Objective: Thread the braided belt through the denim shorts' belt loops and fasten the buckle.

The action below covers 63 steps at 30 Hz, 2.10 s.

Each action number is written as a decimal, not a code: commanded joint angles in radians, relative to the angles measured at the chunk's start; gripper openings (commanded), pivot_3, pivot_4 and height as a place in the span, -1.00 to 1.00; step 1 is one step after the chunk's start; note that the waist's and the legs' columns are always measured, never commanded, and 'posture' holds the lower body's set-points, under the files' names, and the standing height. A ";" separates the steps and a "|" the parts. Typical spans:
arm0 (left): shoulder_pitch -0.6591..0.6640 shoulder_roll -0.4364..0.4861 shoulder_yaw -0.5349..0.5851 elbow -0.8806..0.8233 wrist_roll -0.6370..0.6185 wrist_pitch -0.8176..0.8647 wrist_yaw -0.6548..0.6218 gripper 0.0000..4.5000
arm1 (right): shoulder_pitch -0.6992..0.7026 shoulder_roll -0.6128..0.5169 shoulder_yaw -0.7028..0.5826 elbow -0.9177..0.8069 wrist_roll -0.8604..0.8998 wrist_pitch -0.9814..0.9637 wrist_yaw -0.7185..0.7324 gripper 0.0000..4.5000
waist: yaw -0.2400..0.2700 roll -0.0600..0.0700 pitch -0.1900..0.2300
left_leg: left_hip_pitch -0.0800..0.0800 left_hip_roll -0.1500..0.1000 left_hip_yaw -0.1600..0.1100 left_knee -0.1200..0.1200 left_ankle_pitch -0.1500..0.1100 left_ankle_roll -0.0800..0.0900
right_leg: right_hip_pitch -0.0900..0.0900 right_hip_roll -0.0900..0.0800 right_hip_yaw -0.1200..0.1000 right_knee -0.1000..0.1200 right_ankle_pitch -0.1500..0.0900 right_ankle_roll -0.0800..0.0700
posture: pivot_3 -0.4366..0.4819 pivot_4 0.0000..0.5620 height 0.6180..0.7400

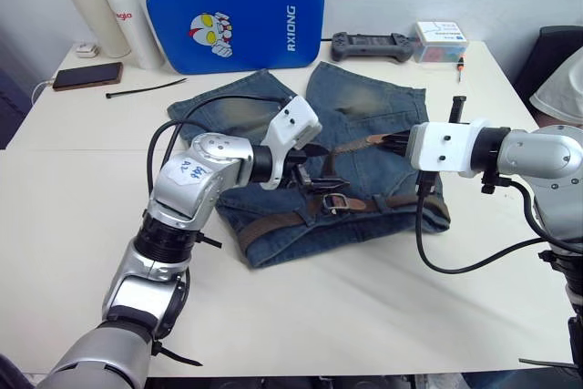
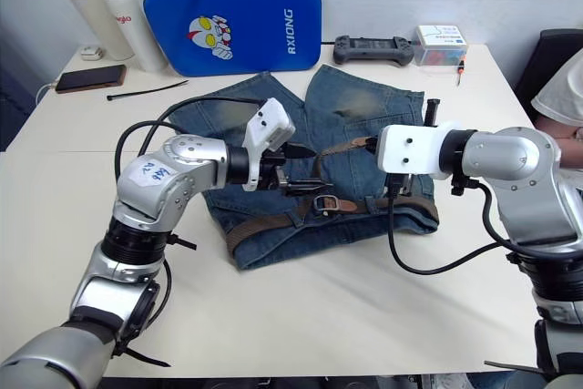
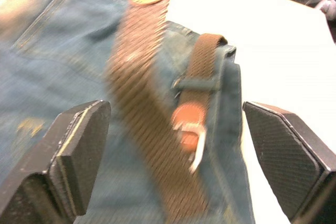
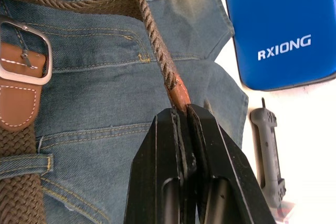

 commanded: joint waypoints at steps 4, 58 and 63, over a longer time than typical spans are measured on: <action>-0.015 -0.060 -0.020 0.011 0.069 -0.037 0.128 0.99 | -0.003 -0.008 -0.032 -0.066 0.022 0.058 -0.003 -1.00 | 0.002 0.000 0.000 | 0.000 0.000 0.000 0.000 0.000 0.000 | 0.000 0.000 0.000 0.000 0.000 0.000 | -0.05 -0.47 1.00; 0.207 0.136 0.078 -0.098 0.048 -0.010 0.152 -1.00 | 0.258 0.180 0.101 -0.013 0.004 0.041 -0.155 0.38 | -0.001 0.000 0.000 | 0.001 0.000 0.000 0.003 0.000 0.000 | 0.000 0.000 0.000 0.009 0.000 0.000 | -0.05 -0.47 1.00; 0.218 0.137 0.079 -0.108 0.045 -0.003 0.155 -1.00 | 0.239 0.203 0.089 0.009 -0.013 0.067 -0.185 -0.64 | 0.000 0.000 0.000 | 0.001 0.000 0.000 0.003 0.000 -0.001 | 0.000 0.000 0.000 0.010 0.000 0.000 | -0.05 -0.47 1.00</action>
